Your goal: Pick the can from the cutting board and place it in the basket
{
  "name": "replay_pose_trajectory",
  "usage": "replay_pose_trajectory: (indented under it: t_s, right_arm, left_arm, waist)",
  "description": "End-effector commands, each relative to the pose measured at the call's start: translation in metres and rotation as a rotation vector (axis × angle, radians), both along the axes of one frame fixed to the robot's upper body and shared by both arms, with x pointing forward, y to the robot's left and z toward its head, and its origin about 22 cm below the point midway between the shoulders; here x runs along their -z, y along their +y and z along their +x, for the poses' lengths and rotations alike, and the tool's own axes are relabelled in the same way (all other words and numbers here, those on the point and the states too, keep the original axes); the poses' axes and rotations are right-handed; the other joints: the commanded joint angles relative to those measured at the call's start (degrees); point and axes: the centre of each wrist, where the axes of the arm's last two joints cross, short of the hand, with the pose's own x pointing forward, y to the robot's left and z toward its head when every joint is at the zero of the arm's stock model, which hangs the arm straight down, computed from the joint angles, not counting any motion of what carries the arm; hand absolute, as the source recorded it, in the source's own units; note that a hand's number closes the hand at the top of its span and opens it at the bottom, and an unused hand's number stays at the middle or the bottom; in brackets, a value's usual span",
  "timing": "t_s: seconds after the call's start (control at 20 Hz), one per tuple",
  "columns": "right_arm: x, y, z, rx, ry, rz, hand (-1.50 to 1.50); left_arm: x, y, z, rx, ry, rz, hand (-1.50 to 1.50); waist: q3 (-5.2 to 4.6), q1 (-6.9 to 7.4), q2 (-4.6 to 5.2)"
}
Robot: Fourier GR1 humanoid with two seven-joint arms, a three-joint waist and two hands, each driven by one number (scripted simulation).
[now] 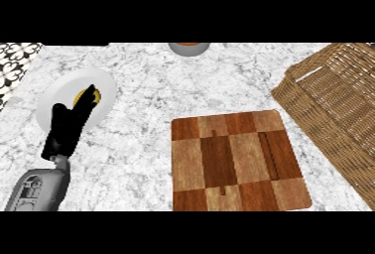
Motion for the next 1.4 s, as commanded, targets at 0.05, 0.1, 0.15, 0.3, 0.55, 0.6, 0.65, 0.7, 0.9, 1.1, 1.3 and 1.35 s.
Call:
replay_pose_trajectory:
  t_s: [0.05,0.1,0.15,0.3,0.55,0.6,0.65,0.7,0.9,1.1,1.3,1.35]
  right_arm:
    - [0.033,-0.013,0.013,-0.009,0.059,0.022,1.5]
    - [0.046,-0.001,0.019,-0.021,0.074,0.079,1.5]
    - [0.029,-0.031,0.012,-0.018,0.1,0.102,1.5]
    - [0.064,-0.028,0.023,0.054,0.161,0.213,-1.5]
    - [0.1,-0.009,0.036,0.005,0.102,0.303,-1.5]
    - [0.089,-0.015,0.033,0.008,0.077,0.318,-1.5]
    - [0.095,-0.045,0.023,0.005,0.055,0.329,-1.5]
    - [0.078,-0.032,0.037,0.023,0.04,0.364,-1.5]
    - [0.074,-0.049,0.022,0.051,-0.109,0.497,-1.5]
    - [0.071,-0.071,0.014,0.164,-0.221,0.575,-1.5]
    - [0.057,-0.12,-0.018,0.299,-0.205,0.615,-1.5]
    - [0.068,-0.131,-0.027,0.319,-0.207,0.677,-1.5]
  left_arm:
    - [0.004,0.004,-0.003,-0.02,-0.001,0.027,0.0]
    - [0.006,0.011,0.002,-0.005,-0.008,0.02,0.0]
    - [0.006,-0.009,-0.006,-0.008,-0.001,-0.002,0.0]
    - [0.007,-0.015,-0.001,0.0,0.007,-0.012,0.0]
    - [0.007,0.005,0.004,-0.009,0.007,0.006,0.0]
    - [0.006,-0.008,0.001,-0.018,0.011,0.003,0.0]
    - [0.002,0.002,0.003,0.006,-0.007,-0.007,0.0]
    - [0.001,-0.009,-0.01,0.017,-0.003,-0.001,0.0]
    - [0.025,-0.014,-0.001,-0.003,-0.006,0.0,0.0]
    - [0.002,0.007,0.01,-0.02,-0.007,0.0,0.0]
    - [-0.001,-0.004,-0.004,0.005,0.008,-0.001,0.0]
    - [0.004,0.0,-0.011,0.003,-0.009,0.002,0.0]
  waist:
    - [-0.02,-0.16,-0.07]
    - [-0.03,-0.26,-0.04]
    - [-0.01,0.0,-0.05]
    - [0.0,0.0,0.04]
    - [-0.02,-0.31,-0.04]
    - [-0.02,-0.39,-0.13]
    - [0.02,-0.05,0.06]
    - [0.02,0.31,-0.05]
    - [-0.03,-1.0,-0.07]
    - [0.0,-0.6,0.02]
    - [0.07,0.22,0.15]
    - [0.11,0.48,0.25]
